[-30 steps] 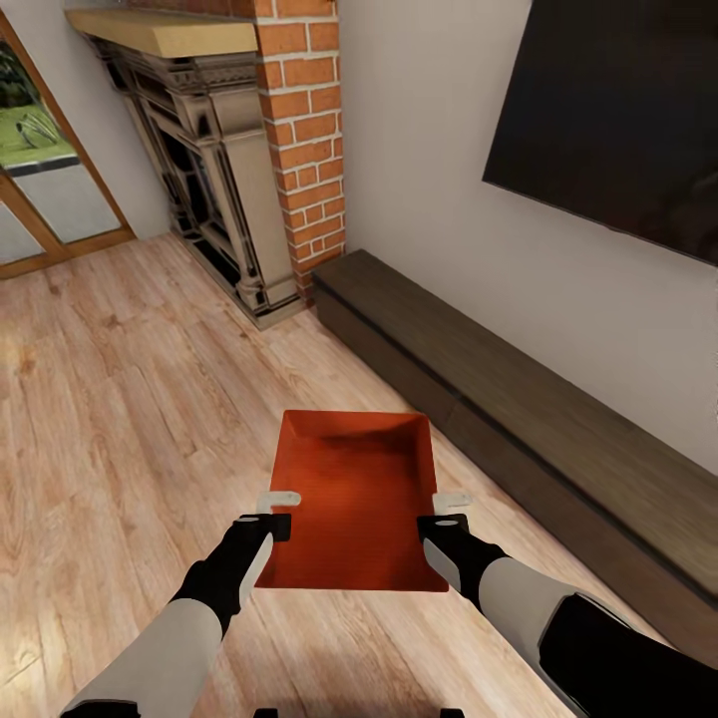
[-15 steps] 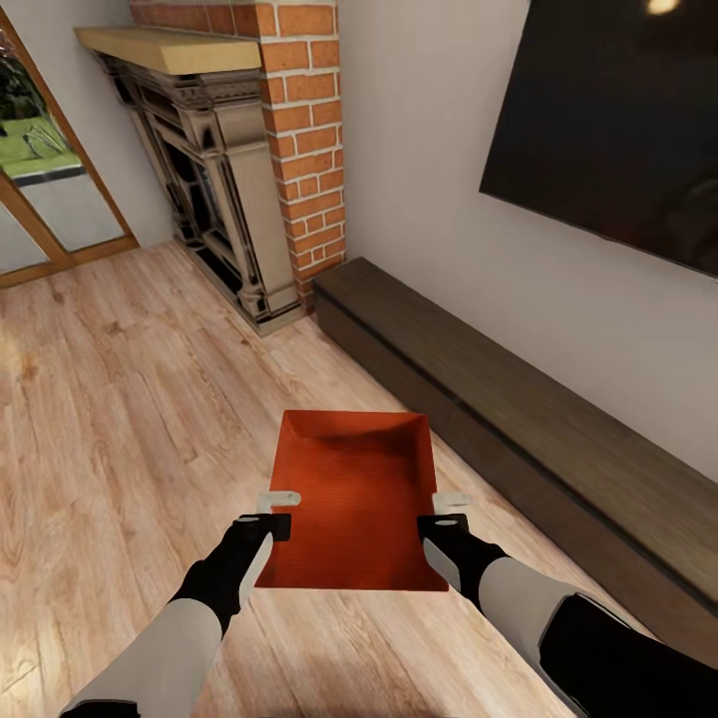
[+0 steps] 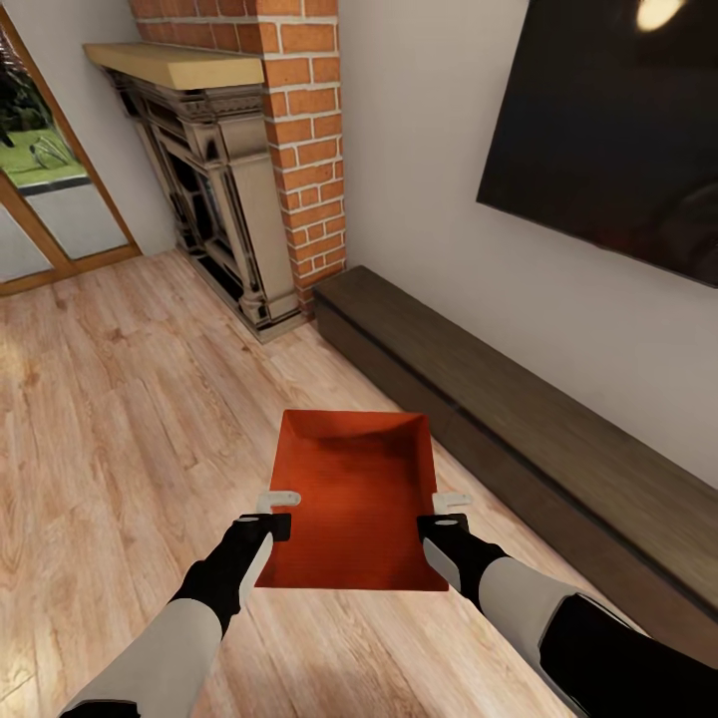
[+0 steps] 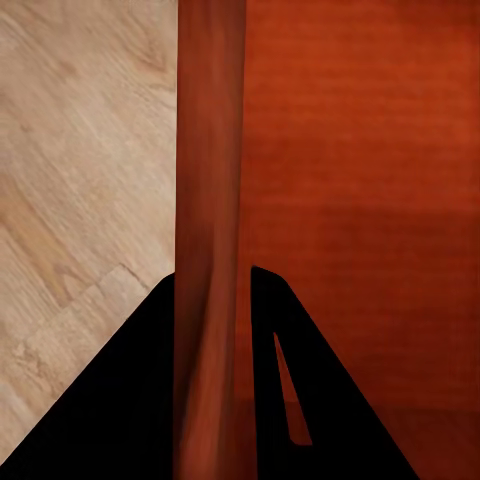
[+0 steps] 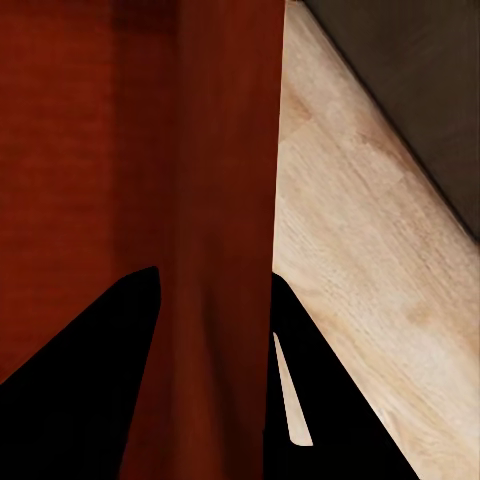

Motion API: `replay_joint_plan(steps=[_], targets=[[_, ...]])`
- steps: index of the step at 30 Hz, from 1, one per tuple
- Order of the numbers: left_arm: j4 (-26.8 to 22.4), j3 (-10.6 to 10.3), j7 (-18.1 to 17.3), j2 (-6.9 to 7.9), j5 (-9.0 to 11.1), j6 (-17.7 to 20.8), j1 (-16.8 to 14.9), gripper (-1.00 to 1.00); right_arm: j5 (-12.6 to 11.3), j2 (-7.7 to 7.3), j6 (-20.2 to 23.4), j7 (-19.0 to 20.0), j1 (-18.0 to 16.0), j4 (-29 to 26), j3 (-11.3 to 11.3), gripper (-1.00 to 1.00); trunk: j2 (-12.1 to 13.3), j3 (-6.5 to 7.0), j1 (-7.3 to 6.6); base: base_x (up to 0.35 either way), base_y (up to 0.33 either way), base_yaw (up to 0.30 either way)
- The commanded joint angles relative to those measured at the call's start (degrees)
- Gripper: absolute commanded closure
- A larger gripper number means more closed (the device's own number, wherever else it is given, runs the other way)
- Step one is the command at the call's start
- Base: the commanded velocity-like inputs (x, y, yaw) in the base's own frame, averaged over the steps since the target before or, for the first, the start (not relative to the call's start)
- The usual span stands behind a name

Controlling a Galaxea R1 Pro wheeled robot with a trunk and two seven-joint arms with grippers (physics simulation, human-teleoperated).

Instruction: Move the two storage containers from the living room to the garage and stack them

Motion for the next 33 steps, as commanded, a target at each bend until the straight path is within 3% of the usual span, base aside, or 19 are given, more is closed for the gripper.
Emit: replay_joint_plan(steps=[1, 33], targets=[[0.09, 0.39, -0.08, -0.69, 0.32, 0.32, -0.01, 1.00, 1.12, 0.39, -2.98, -0.14, -0.04, -0.77, 2.50, 1.00, -0.09, 0.01, 0.03, 0.000, 0.000, 0.000], [0.07, 0.39, -0.08, -0.69, 0.32, 0.32, -0.01, 1.00, 1.12, 0.39, -2.98, -0.01, -0.04, -0.77, 2.46, 1.00, -0.09, 2.79, 0.03, 0.000, 0.000, 0.000]])
